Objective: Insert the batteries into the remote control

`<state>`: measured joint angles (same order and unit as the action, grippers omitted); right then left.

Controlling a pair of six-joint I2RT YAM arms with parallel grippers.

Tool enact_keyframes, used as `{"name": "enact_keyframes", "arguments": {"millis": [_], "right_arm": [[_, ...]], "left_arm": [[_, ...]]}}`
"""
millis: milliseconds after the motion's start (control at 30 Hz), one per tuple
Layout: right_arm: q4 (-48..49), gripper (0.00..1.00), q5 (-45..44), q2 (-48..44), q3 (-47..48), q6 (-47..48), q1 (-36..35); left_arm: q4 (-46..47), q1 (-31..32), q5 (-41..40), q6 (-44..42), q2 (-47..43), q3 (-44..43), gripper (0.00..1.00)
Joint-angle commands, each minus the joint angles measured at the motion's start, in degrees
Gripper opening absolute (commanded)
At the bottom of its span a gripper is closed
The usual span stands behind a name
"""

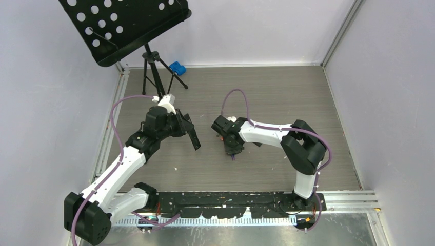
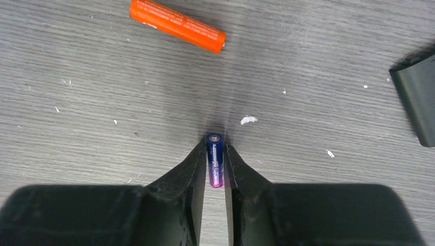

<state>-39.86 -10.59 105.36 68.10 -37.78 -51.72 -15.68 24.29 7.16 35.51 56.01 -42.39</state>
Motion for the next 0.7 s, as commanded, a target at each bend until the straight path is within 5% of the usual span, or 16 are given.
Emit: {"name": "enact_keyframes", "arguments": {"millis": [0, 267, 433, 667], "right_arm": [[1.69, 0.21, 2.44, 0.88, -2.55, -1.39, 0.22], [6.49, 0.12, 0.41, -5.32, -4.59, -0.31, 0.92], [9.91, 0.11, -5.27, -18.06, -5.21, 3.22, 0.25], [16.48, 0.13, -0.50, -34.94, -3.25, 8.17, 0.26]], "left_arm": [[2.87, -0.12, 1.35, -0.27, -0.99, -2.52, 0.00], [6.13, -0.12, 7.70, -1.06, -0.92, -2.13, 0.00], [14.92, -0.12, 20.21, 1.59, -0.28, -1.06, 0.00], [27.59, -0.12, 30.22, 9.28, 1.22, -1.16, 0.00]]}}
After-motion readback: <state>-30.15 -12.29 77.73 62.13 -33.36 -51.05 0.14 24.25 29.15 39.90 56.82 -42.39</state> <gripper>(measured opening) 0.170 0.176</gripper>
